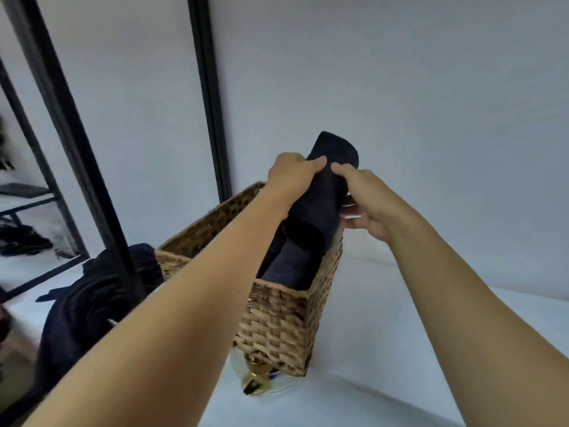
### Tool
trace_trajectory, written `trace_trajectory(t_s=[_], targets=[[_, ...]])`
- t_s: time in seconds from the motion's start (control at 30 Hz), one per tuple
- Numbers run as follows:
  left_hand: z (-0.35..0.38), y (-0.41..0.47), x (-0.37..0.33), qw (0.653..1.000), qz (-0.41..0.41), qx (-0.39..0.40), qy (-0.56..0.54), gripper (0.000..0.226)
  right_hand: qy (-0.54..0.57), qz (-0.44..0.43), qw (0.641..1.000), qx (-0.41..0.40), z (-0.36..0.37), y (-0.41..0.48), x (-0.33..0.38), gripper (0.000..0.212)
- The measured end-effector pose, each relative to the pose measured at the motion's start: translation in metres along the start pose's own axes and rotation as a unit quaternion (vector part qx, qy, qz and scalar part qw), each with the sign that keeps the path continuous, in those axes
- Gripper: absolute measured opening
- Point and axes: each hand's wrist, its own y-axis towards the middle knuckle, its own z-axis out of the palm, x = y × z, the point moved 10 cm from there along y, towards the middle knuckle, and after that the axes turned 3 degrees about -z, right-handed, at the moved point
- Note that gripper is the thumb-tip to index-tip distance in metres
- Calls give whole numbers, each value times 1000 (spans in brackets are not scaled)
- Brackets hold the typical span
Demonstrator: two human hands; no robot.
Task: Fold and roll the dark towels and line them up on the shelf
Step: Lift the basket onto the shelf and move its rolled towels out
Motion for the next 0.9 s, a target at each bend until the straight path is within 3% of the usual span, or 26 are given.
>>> trace_trajectory(t_s=[0.17,0.23,0.33,0.4,0.47,0.53,0.73,0.9], targets=[[-46,-7,39,998,-21,-8,50,27,-43,23,999,10,55,-4,-15,62],[-39,-8,60,997,-40,23,67,29,-148,24,989,1,59,-8,-24,69],[-22,-11,87,991,-72,61,94,37,-337,4,941,-4,56,-15,-29,59],[-15,-11,91,990,-68,69,99,29,-405,-16,914,-18,52,-18,-26,52],[-8,-10,92,989,-55,91,99,42,-466,-38,884,-21,52,-17,-23,40],[0,-11,92,985,-40,129,109,52,-491,-43,870,-18,53,-15,-26,27],[5,-8,110,964,-65,168,194,64,-542,-52,835,-74,51,-16,-38,29],[7,-11,104,918,-40,174,354,51,-605,-95,785,-94,63,-20,-36,34]])
